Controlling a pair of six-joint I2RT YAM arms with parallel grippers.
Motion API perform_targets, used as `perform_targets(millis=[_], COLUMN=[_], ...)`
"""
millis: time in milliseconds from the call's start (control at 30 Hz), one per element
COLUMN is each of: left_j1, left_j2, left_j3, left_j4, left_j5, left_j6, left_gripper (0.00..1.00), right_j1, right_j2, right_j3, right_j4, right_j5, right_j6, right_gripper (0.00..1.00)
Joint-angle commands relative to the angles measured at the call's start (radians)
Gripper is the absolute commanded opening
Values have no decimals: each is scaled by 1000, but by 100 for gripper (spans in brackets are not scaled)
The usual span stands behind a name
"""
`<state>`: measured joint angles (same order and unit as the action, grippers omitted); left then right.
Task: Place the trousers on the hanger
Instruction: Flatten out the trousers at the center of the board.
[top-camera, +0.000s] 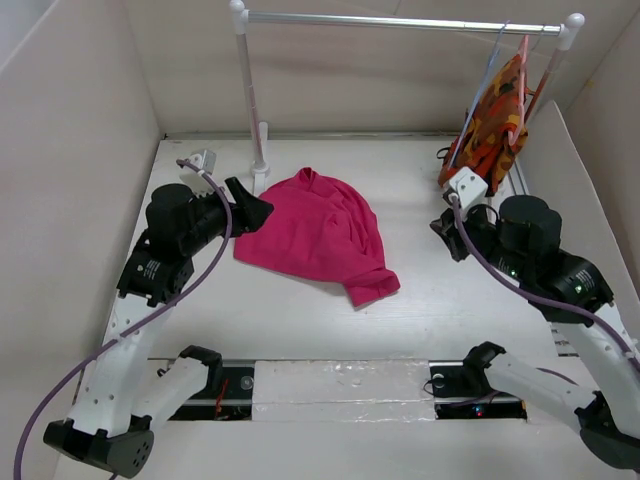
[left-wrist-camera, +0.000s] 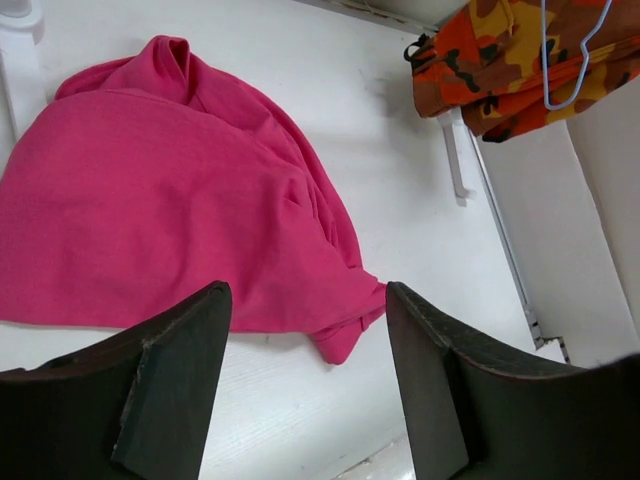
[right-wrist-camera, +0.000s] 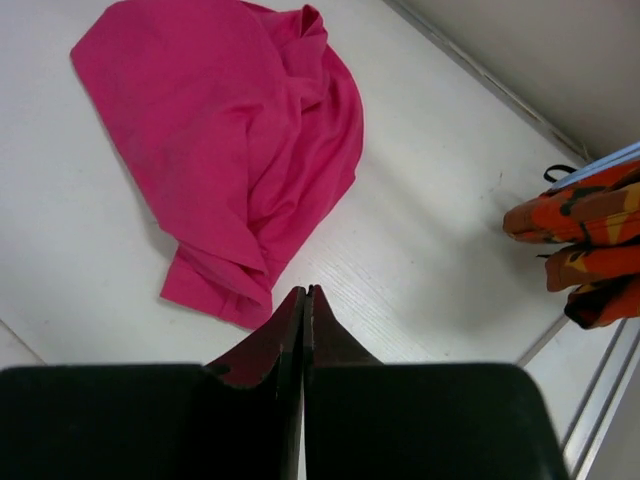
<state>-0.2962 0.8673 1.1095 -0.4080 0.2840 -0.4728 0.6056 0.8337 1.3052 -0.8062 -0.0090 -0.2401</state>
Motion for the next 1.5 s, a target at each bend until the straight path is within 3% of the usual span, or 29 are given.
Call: perform_targets(millis=[0, 67, 200, 233, 300, 333, 367, 400, 433, 467, 500, 533, 567, 600, 667, 700, 800, 967, 1100, 1267, 1467], left_j1=[2, 2, 2, 2, 2, 2, 2, 2, 2, 11, 11, 26, 35, 45, 45, 45, 45, 54, 54, 83, 83], left_j2=[-28, -31, -44, -40, -10, 11, 38, 82, 87, 55, 55, 39, 12, 1, -4, 2, 48, 154, 223, 360, 463], left_j3=[30, 38, 23, 16, -11, -23, -46, -65, -86, -208, -209, -288, -325, -368, -462, -493, -577, -622, -643, -640, -576], left_j4=[21, -11, -60, -67, -87, -103, -154, -178, -190, -149, -149, -102, -79, -56, 20, 67, 150, 244, 351, 442, 471], left_j5=[-6, -45, -135, -158, -166, -187, -219, -255, -306, -293, -293, -292, -242, -208, -186, -175, -198, -272, -365, -367, -408], left_j6=[-18, -18, -39, -53, -59, -70, -85, -110, -128, -185, -185, -222, -237, -254, -311, -329, -395, -463, -518, -533, -570], left_gripper=[59, 59, 52, 52, 49, 34, 17, 0, 0, 0, 0, 5, 21, 53, 70, 75, 76, 77, 77, 75, 63], right_j1=[26, 36, 36, 36, 36, 36, 36, 36, 36, 45, 45, 58, 71, 71, 71, 71, 71, 51, -15, -90, -121], right_j2=[-5, -14, -48, -53, -57, -58, -53, -45, -19, 4, 8, 5, -1, -8, -21, -18, 44, 209, 290, 352, 416], right_j3=[6, 14, 28, 31, 17, 6, -10, -35, -94, -203, -204, -246, -286, -349, -411, -437, -512, -550, -598, -618, -620], right_j4=[10, -14, -25, -27, -27, -28, -33, -37, -45, -39, -39, 7, 33, 54, 117, 139, 232, 347, 482, 545, 614], right_j5=[3, 78, 78, 69, 23, 17, -23, -60, -81, -124, -124, -131, -123, -111, -77, -74, -89, -48, -126, -189, -261], right_j6=[10, 10, -1, -2, -5, -4, 4, 33, 42, 88, 88, 105, 146, 162, 202, 206, 202, 151, 121, 81, 61], right_gripper=[0, 0, 1, 15, 27, 28, 20, 0, 0, 0, 0, 0, 0, 12, 41, 62, 73, 73, 73, 73, 69])
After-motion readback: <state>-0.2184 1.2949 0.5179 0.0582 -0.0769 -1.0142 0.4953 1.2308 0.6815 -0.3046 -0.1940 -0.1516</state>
